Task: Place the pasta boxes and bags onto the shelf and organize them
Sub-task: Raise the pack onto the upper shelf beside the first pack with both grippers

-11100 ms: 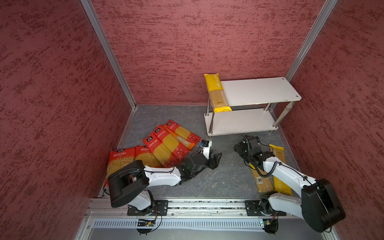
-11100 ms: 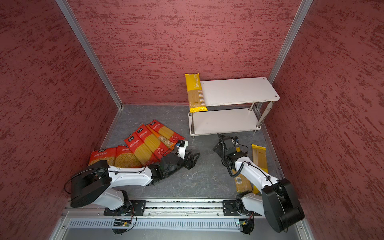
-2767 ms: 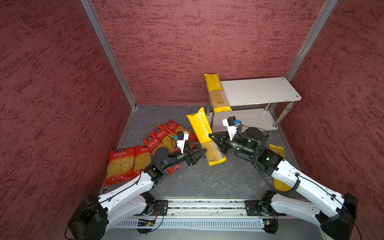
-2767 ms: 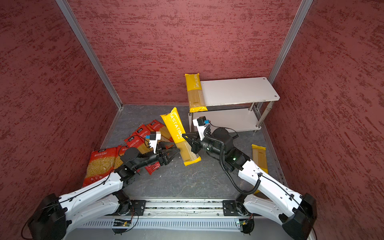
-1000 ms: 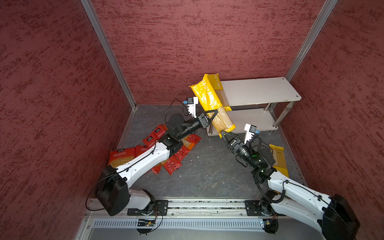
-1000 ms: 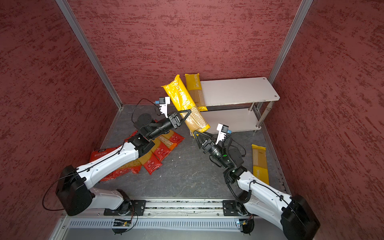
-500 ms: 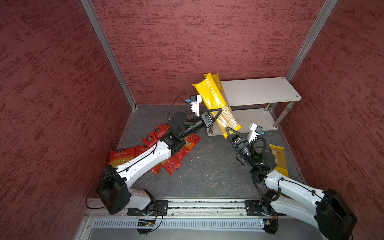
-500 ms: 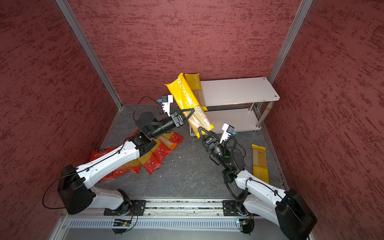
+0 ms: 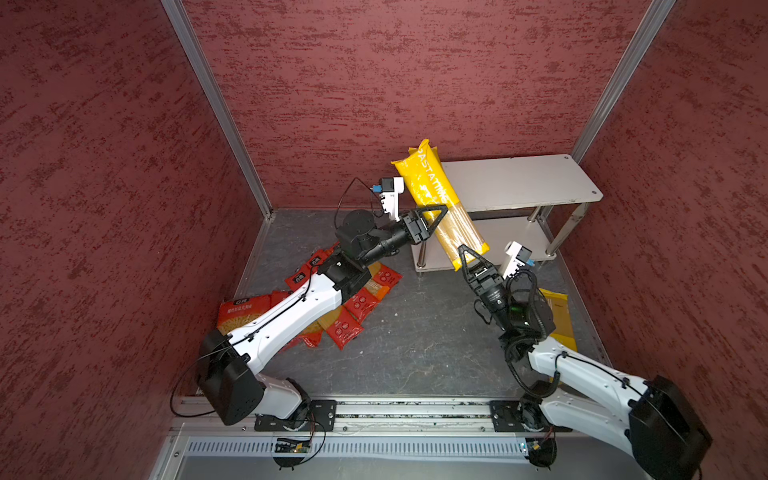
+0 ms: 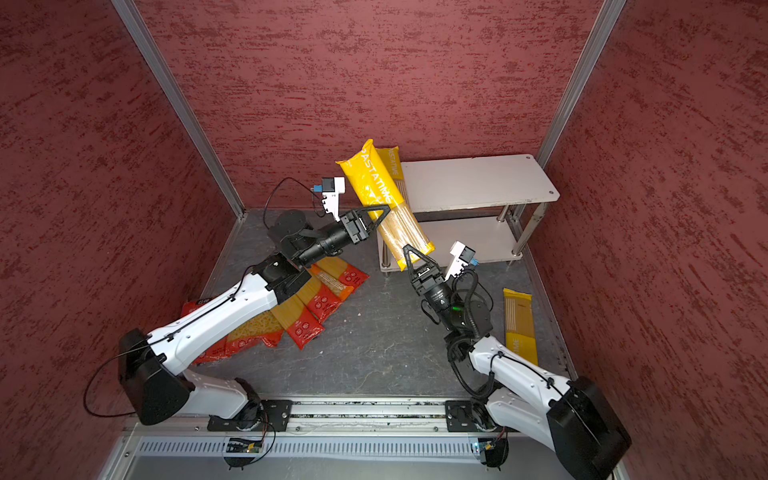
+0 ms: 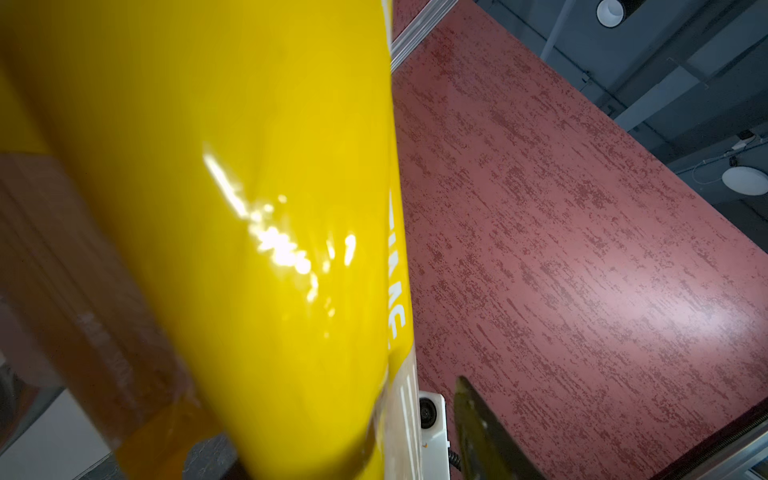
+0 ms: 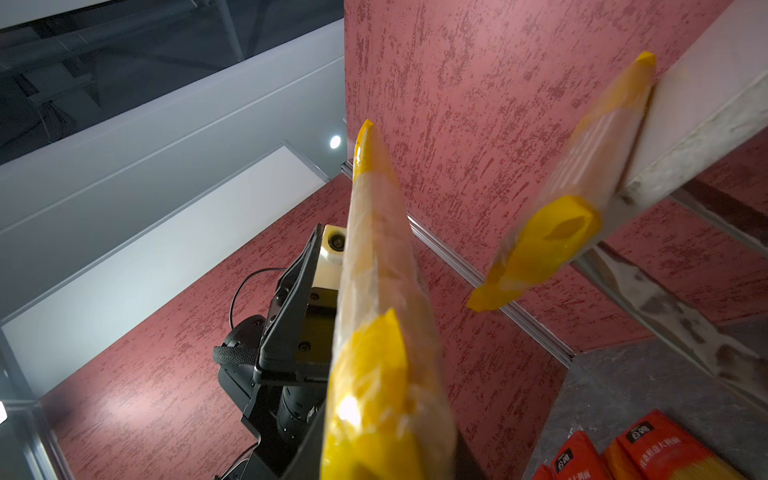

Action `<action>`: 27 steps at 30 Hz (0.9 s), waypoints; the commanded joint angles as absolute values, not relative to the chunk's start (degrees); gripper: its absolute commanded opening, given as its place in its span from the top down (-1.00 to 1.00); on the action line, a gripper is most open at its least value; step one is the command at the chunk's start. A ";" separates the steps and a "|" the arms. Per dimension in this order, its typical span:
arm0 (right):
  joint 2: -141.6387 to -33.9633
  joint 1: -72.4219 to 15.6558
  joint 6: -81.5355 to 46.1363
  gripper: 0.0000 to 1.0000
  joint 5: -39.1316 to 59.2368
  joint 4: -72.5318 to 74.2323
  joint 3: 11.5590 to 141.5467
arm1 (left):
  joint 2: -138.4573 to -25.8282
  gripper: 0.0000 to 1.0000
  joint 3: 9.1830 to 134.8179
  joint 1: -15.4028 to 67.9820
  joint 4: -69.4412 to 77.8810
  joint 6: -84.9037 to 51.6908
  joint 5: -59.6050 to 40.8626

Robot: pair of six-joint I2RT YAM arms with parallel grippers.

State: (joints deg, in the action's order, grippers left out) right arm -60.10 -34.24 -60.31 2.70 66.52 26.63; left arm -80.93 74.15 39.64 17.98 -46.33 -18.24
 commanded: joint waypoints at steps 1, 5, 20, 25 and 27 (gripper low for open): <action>-58.23 -30.79 -62.96 1.00 -4.70 68.47 32.40 | -77.65 -0.22 73.69 38.59 16.64 -44.29 -15.73; -58.83 -28.16 -65.62 1.00 -8.09 62.51 37.35 | -74.30 -0.27 69.61 37.45 16.44 -44.28 -14.52; -66.80 -25.73 -72.11 0.93 -14.68 35.79 54.66 | -62.48 -0.27 47.06 37.29 15.99 -47.93 -8.28; -68.31 -25.43 -71.67 0.50 -14.85 33.75 55.05 | -62.40 -0.28 46.05 39.39 15.86 -46.84 -6.81; -67.59 -25.25 -70.86 0.32 -14.63 31.07 54.95 | -62.89 -0.27 46.12 40.16 16.10 -46.54 -6.83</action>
